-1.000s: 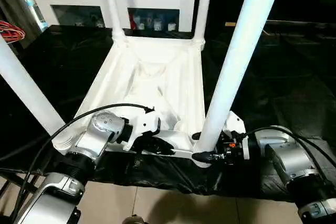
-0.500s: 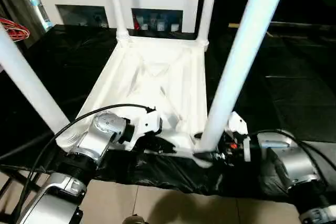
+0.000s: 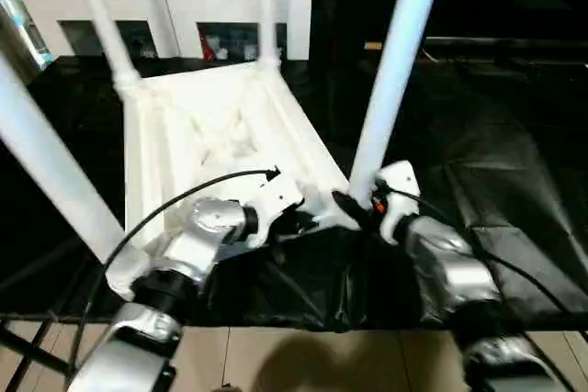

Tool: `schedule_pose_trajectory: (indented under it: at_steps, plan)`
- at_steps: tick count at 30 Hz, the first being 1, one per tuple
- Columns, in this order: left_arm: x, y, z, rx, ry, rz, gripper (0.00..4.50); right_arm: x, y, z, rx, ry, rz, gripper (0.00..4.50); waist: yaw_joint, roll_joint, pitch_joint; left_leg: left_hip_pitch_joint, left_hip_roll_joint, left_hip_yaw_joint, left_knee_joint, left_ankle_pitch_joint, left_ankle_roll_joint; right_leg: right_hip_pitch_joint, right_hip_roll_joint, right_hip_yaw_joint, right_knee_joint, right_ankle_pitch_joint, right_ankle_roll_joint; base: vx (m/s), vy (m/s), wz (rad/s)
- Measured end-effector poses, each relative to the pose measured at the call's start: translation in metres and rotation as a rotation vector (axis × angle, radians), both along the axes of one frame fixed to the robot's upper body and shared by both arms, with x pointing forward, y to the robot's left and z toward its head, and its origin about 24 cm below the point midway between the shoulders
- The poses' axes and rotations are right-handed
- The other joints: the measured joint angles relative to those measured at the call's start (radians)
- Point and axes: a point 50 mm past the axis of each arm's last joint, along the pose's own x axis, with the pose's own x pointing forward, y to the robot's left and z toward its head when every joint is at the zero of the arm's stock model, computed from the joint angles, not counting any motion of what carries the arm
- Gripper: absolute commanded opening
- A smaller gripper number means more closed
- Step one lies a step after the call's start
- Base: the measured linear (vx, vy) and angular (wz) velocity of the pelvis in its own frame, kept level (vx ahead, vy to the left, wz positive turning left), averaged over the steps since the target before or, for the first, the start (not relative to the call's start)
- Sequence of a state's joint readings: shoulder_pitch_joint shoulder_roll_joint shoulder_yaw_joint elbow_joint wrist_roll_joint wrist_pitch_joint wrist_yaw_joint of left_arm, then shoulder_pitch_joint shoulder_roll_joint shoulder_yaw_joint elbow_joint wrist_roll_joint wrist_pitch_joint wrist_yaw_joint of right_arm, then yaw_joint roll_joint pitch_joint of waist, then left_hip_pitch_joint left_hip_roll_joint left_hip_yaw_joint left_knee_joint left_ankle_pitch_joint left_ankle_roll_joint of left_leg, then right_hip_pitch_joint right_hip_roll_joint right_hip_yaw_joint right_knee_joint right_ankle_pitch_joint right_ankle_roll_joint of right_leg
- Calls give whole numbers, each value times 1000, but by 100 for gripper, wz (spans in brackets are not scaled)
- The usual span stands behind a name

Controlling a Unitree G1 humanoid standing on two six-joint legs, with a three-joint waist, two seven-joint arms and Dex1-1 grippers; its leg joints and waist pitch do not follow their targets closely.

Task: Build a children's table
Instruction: Rotate leg to tighten

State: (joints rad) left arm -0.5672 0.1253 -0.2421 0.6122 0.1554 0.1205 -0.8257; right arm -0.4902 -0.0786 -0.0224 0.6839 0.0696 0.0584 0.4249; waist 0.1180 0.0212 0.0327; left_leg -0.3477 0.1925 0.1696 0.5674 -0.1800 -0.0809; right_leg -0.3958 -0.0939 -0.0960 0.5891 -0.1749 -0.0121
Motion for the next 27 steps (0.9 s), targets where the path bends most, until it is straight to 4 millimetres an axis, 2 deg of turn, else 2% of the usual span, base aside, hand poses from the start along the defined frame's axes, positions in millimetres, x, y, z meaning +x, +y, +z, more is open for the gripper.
schedule_pose_trajectory:
  at_steps: [1,4,5,9,13,16,20,27]
  plan:
    - [0,-1,0,1,-5,2,0,0,0,0,3,-6,-6,315,0,1,-1,0,0,0,0,0,0,0,0,0,0,0,0,0,0,0]
    - [-1,-5,1,3,-20,3,0,0,0,1,0,-20,-8,335,2,1,-1,-1,0,0,-3,0,0,-1,0,1,1,2,-1,0,0,0]
    - [-1,-5,1,4,-21,2,0,0,0,1,0,-21,-8,365,3,2,-1,-1,0,0,-4,0,0,-1,0,0,1,2,-1,0,0,0]
    - [-2,-4,2,6,-20,-14,0,-2,-1,0,-22,-35,37,394,5,2,-1,-2,0,0,-5,0,0,-1,0,0,1,1,0,0,0,0]
    - [-5,3,3,10,-14,-67,0,-8,-6,1,-45,-46,162,394,4,2,-1,-2,0,0,-7,0,0,-2,0,0,0,0,0,0,0,0]
    - [-8,8,4,7,7,-128,0,-16,-15,2,-56,-49,280,394,10,2,-1,-2,0,0,-8,0,0,-3,0,0,0,2,-3,0,0,0]
    - [-13,14,5,7,30,-222,0,-26,-24,5,-54,-40,440,394,29,2,0,-3,0,1,-8,-1,1,-3,0,0,0,2,-4,0,0,0]
    - [-19,32,7,32,75,-362,0,-42,-28,10,-52,16,719,394,41,2,1,-3,0,1,-6,-1,1,-3,0,0,0,2,-4,0,0,0]
